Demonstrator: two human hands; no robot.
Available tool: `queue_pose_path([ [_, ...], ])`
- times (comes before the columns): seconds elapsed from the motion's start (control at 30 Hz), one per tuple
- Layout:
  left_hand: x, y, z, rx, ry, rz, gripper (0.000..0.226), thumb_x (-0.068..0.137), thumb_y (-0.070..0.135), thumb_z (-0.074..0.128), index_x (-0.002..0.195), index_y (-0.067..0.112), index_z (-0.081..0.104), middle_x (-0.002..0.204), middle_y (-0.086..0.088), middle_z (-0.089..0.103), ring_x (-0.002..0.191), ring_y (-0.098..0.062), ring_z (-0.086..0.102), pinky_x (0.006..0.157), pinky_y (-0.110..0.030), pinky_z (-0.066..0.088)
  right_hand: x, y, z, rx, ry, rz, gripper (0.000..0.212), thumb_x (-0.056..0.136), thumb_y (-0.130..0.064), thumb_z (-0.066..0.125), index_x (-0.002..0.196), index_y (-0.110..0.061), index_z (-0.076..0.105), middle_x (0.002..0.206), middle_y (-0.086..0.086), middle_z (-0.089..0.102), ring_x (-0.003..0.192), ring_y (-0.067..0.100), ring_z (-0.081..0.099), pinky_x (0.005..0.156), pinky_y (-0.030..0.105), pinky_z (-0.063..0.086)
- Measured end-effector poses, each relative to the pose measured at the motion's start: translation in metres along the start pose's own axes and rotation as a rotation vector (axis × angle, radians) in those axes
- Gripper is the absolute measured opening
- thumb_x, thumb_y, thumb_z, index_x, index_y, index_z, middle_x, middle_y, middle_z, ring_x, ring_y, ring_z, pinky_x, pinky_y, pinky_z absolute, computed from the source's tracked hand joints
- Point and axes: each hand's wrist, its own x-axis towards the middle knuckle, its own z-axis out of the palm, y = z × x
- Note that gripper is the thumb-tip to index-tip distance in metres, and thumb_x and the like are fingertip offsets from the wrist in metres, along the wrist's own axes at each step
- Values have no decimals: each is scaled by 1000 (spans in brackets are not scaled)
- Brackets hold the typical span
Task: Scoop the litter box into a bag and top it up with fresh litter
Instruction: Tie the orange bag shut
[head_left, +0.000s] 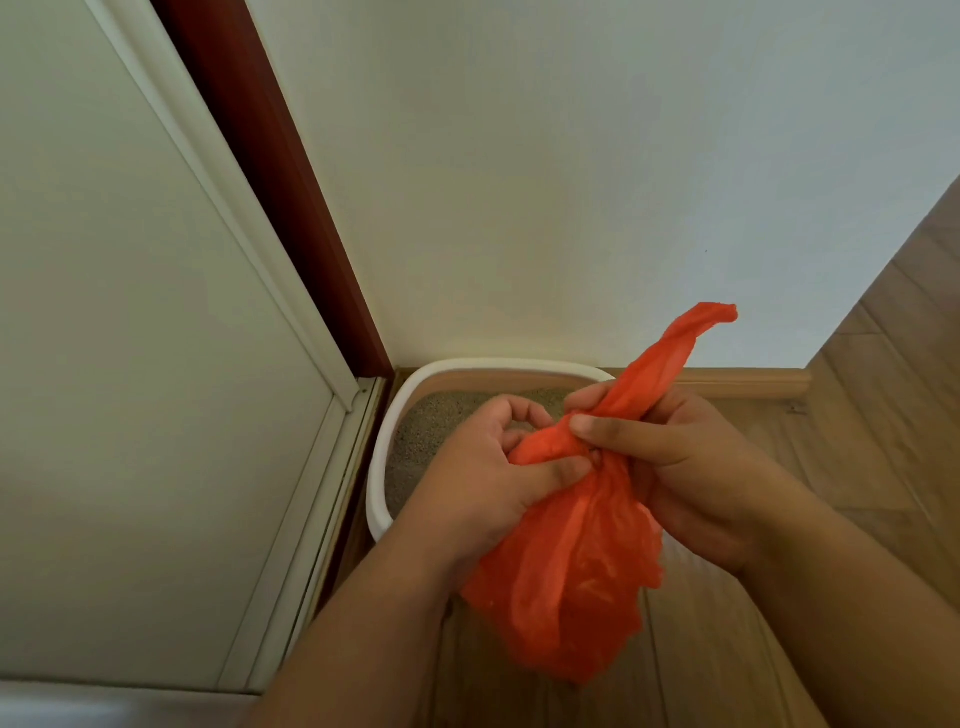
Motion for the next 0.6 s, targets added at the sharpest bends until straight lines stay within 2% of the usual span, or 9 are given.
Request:
queue_pose_path([
  [0.07,-1,1,1,54,17,-6,31,85,17,83,109,20,63,91,-3,77,81,-19,75,79,-36,62,-2,2,3,-34,-10,-37,19,81,6,73,99,1,68,96,20,74,89,32,75,69,33,60],
  [0.13,-1,2,3,113,22,-12,21,93,19,74,110,27,65,75,4,74,64,-12,71,68,-26,60,-4,4,6,-53,-10,-86,14,80,14,70,90,5,64,98,19,75,89,35,75,68,33,61],
  [0.2,-1,3,5,99,12,-32,23,97,12,66,112,29,67,69,2,74,57,-10,68,60,-23,58,-4,4,7,-117,1,-120,15,80,17,69,84,5,63,99,16,75,91,34,75,70,32,61],
  [0.33,1,2,5,-78,2,-94,33,93,-5,64,108,22,75,98,-1,80,87,-19,78,72,-28,63,-2,4,6,-186,13,-92,11,82,13,70,90,6,67,101,17,76,96,32,75,81,39,62],
  [0.4,3,1,4,-123,21,-105,35,93,-7,58,108,18,76,103,-6,79,97,-22,77,85,-36,63,-1,5,4,-204,28,-82,11,86,8,69,95,2,71,101,19,76,97,33,74,83,42,61],
  [0.5,3,6,7,-270,37,-121,43,93,-6,40,105,11,78,103,-13,79,104,-25,75,99,-44,58,0,5,3,-198,55,-65,13,93,-1,65,102,-5,74,100,21,75,97,34,74,83,40,61],
  [0.6,4,9,7,-406,108,-142,48,93,-4,32,101,3,78,99,-18,78,99,-28,76,93,-42,61,0,4,5,-148,76,-41,18,98,-12,60,108,-7,74,101,24,74,98,34,74,83,39,63],
])
